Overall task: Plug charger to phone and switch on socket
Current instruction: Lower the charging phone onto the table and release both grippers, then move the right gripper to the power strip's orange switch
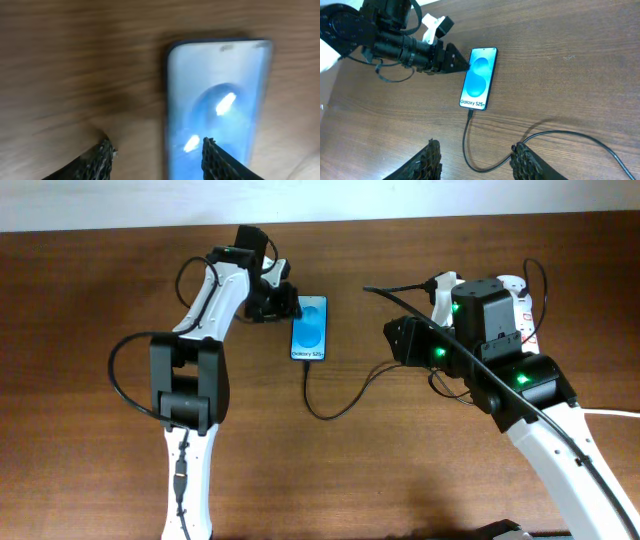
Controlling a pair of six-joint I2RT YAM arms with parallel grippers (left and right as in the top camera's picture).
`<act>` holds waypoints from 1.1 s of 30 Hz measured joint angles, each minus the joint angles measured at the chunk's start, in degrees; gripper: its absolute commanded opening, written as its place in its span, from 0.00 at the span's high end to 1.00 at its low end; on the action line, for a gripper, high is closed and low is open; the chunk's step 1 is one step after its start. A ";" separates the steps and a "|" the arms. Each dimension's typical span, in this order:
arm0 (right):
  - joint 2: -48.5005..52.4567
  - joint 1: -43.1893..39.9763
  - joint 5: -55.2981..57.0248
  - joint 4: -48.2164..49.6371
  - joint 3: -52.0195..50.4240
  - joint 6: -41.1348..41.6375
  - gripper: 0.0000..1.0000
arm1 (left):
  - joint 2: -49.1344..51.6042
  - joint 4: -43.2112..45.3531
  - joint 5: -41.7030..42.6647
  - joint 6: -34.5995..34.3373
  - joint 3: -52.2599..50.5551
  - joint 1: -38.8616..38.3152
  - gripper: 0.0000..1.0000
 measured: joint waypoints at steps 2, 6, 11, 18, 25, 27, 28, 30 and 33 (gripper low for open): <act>0.00 -0.22 0.24 -0.46 0.07 -0.35 0.45 | 0.00 -3.85 -6.10 0.00 2.78 1.53 0.41; 0.61 -9.11 0.35 -11.93 7.56 -2.40 0.36 | -7.80 -11.26 -9.18 0.00 13.60 6.73 0.41; 0.39 -29.90 0.70 -23.61 21.05 -7.10 0.17 | -21.64 -16.13 -9.62 1.55 15.76 9.31 0.39; 10.36 -53.99 0.17 -22.86 22.03 -10.19 0.09 | -30.53 -20.09 -10.08 4.87 15.65 9.42 0.00; 30.14 -55.45 -3.72 -11.80 22.08 -13.05 0.10 | -30.47 -20.13 -10.05 4.87 15.65 9.42 0.00; 33.86 -55.43 -5.44 -8.94 22.08 -13.05 0.10 | -30.47 -20.11 -10.05 4.87 15.65 9.40 0.01; 35.39 -55.43 -5.95 -6.21 22.10 -13.00 0.10 | -30.47 -20.15 -10.05 4.87 15.65 9.42 0.00; 38.34 -55.43 -6.69 -2.54 22.10 -13.03 0.09 | -30.47 -20.13 -10.05 4.87 15.65 9.42 0.01; 42.29 -54.27 -6.73 1.31 22.10 -15.41 0.09 | -30.47 -20.11 -10.05 4.87 15.65 9.42 0.00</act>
